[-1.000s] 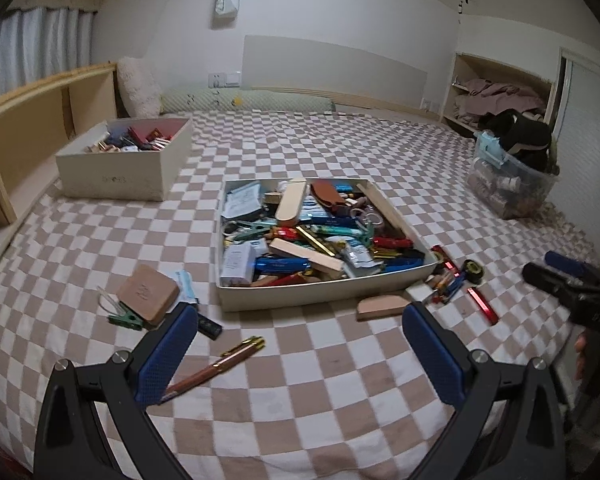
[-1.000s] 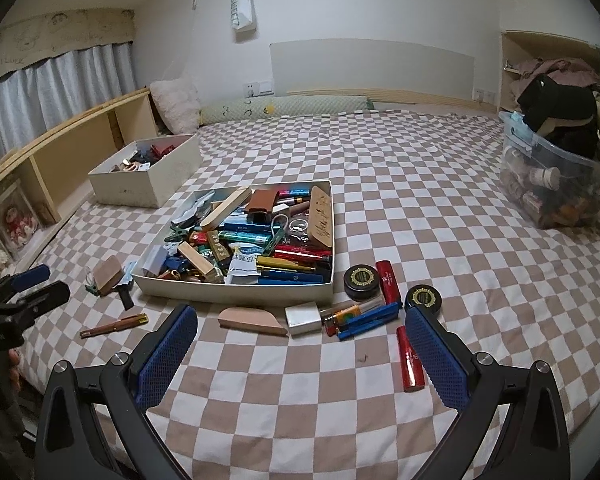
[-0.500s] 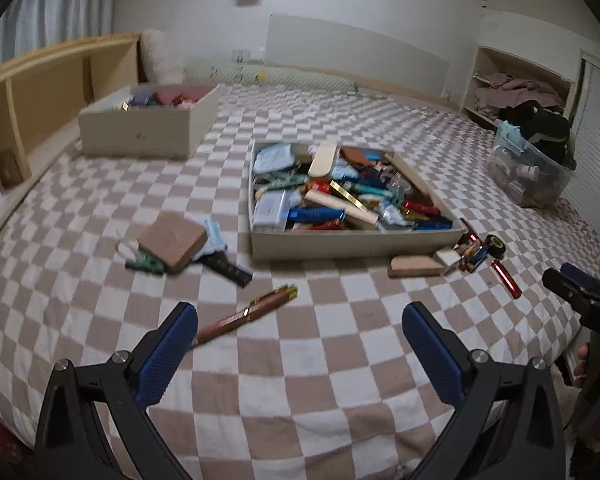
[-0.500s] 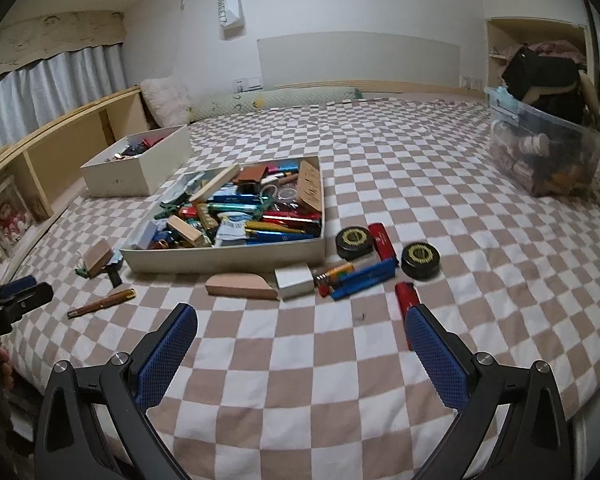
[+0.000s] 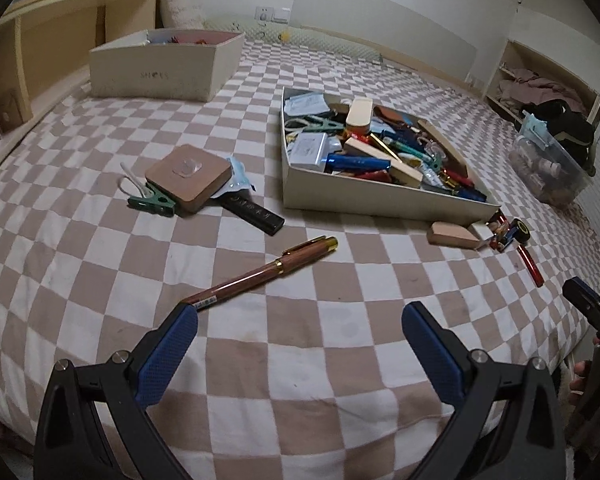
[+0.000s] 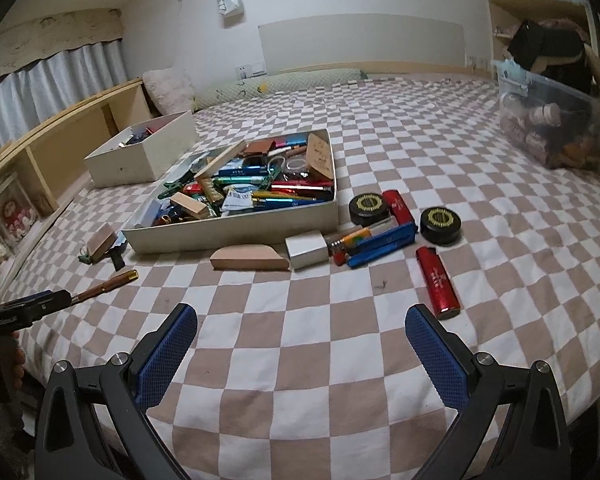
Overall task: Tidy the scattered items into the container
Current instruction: 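Close the left tool on the brown fountain pen while the right tool grips the curved pale wooden piece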
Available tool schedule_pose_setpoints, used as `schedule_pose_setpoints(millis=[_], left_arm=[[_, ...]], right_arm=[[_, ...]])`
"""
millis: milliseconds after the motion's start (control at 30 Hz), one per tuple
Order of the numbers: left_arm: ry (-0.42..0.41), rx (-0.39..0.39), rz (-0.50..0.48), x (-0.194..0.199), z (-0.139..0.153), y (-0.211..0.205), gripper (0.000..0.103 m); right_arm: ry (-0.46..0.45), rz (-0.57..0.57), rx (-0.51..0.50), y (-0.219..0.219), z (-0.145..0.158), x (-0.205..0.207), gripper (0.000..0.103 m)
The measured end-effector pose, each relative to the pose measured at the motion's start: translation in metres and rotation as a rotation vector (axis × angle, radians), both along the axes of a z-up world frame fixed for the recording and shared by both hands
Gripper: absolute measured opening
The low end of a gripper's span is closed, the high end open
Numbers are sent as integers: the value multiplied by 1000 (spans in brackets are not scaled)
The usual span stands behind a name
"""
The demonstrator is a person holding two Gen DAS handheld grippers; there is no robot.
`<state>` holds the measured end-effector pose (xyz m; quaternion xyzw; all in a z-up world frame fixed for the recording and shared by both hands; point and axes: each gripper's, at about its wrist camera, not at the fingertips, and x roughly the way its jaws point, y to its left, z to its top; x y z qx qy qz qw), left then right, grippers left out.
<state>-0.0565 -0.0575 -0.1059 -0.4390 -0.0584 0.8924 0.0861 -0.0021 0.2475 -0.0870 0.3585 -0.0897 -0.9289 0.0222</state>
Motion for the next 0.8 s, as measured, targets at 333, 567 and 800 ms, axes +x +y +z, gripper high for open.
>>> schedule_pose_setpoints(millis=[333,567,800], left_arm=[[-50,-100,-65,-41,-26,0,89],[-70,-152,-111,-59,-39,-1,69],[-54,-206,-172,-52,-39,13,38]], right_arm=[[-91,38,-33,-1,-15,-13,103],[-120,75,-60,-10,-19,-31,103],[-103,155,-138,-22,-21,-62,103]])
